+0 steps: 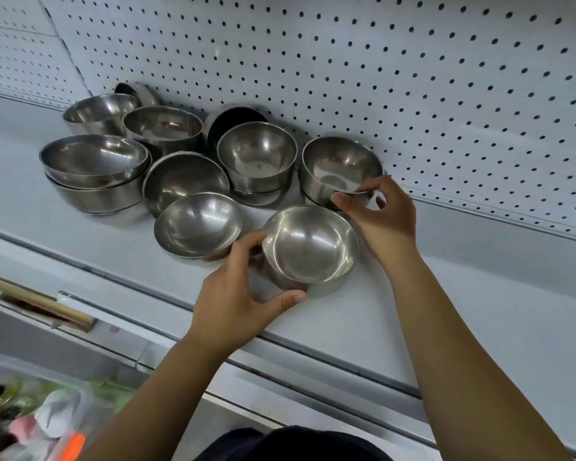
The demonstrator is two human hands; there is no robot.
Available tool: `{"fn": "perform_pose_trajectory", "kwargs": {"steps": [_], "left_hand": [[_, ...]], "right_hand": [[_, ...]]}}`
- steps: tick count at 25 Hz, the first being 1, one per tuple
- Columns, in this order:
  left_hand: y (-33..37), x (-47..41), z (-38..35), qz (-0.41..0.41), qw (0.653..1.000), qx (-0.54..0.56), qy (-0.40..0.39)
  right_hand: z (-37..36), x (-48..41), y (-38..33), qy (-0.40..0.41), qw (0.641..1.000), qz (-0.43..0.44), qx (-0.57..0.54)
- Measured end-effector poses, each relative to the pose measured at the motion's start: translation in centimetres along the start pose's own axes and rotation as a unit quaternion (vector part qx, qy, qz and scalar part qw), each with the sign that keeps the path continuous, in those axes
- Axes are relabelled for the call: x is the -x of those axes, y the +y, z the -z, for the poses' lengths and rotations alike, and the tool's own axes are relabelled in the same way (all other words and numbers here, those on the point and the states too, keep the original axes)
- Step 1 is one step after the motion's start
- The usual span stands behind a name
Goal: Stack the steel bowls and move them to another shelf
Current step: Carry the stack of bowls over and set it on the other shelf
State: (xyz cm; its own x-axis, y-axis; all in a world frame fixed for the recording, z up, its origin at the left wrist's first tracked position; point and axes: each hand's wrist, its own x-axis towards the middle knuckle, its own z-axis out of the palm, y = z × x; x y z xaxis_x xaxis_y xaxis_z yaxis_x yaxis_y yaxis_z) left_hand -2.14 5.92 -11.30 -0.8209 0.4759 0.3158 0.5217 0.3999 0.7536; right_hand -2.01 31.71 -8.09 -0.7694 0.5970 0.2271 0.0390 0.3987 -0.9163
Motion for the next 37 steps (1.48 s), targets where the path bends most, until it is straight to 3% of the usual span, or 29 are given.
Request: {"fn": "perform_pose_trajectory", "kwargs": {"steps": [4, 8, 14, 22, 27, 31, 35, 37], "left_hand": [[0.1, 0.0, -0.1, 0.011, 1.0, -0.004, 0.014], [-0.1, 0.2, -0.3, 0.009, 1.0, -0.014, 0.014], [-0.3, 0.3, -0.3, 0.004, 0.999, -0.041, 0.019], [-0.9, 0.2, -0.5, 0.017, 0.999, -0.032, 0.037], [-0.8, 0.4, -0.6, 0.018, 0.998, -0.03, 0.049], [-0.5, 1.0, -1.1, 0.019, 0.984, 0.027, 0.174], [-0.8, 3.4, -1.2, 0.107, 0.924, -0.008, 0.367], [-1.3, 3.8, -0.4, 0.16, 0.907, -0.034, 0.389]], "right_hand": [[1.4, 0.8, -1.2, 0.019, 0.994, 0.04, -0.104], [3.1, 3.3, -2.3, -0.032, 0.983, 0.076, -0.161], [3.7, 6.8, -2.4, -0.162, 0.973, 0.107, -0.121], [2.6, 8.9, -1.5, -0.165, 0.98, 0.081, -0.082], [1.9, 9.7, -0.5, -0.175, 0.972, 0.078, -0.135], [1.2, 9.8, 0.1, -0.206, 0.968, 0.047, -0.133], [1.3, 9.7, 0.3, -0.209, 0.97, 0.026, -0.12], [1.3, 9.7, 0.3, -0.205, 0.971, 0.019, -0.12]]}}
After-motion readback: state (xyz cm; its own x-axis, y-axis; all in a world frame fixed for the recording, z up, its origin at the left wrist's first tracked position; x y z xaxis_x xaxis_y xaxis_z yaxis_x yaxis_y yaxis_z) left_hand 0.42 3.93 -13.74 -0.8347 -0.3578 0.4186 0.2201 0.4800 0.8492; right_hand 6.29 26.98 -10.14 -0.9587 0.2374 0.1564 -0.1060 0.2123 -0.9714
